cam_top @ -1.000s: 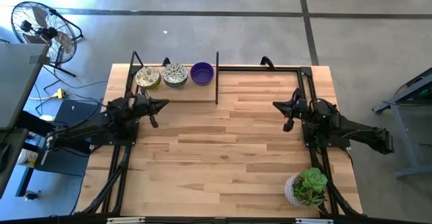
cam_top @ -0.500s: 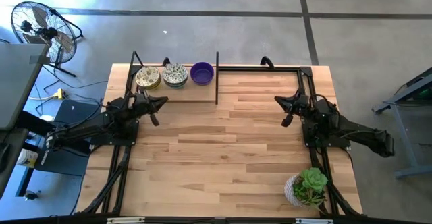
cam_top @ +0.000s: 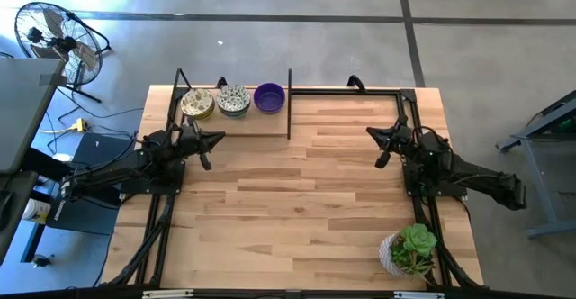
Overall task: Pick & Place Mini bowls
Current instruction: Return to Home Position
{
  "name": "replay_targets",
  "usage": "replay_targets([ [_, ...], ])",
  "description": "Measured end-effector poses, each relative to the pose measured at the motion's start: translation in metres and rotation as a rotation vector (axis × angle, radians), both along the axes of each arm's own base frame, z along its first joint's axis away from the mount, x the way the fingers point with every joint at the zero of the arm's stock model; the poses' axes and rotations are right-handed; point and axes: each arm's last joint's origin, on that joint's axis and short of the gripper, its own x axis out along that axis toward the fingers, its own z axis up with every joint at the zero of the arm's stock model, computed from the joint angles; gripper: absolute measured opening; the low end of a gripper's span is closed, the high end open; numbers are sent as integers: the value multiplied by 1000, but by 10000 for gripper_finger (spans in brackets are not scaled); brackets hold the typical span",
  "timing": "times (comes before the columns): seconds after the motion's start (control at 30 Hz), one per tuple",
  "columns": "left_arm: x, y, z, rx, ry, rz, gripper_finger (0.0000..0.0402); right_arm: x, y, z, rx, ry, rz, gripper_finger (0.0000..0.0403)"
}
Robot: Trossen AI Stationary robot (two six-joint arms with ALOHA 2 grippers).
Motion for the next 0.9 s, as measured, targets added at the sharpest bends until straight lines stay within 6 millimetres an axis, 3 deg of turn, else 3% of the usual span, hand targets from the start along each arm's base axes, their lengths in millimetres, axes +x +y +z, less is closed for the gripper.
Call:
replay_targets([
  [0.9, 0, 0, 0, 2, 2, 0, 1, 0, 0, 1, -5, -12, 3, 0],
])
